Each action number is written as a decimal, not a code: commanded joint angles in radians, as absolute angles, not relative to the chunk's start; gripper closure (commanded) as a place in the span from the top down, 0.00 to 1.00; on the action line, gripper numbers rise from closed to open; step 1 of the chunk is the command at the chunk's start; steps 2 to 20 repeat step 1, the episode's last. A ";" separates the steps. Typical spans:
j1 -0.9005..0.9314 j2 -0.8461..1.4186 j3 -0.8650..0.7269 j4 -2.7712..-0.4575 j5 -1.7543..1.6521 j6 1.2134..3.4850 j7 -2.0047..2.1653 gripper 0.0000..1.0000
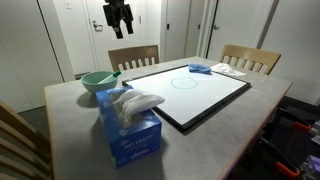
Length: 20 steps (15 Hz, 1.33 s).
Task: Use the marker in the bowl to draw a circle on the white board then put it back
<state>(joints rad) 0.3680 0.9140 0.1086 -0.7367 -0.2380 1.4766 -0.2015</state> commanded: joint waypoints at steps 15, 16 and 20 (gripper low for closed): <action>0.364 0.847 0.094 -0.762 -0.249 1.377 -0.200 1.00; 0.364 0.847 0.094 -0.762 -0.249 1.377 -0.200 1.00; 0.364 0.847 0.094 -0.762 -0.249 1.377 -0.200 1.00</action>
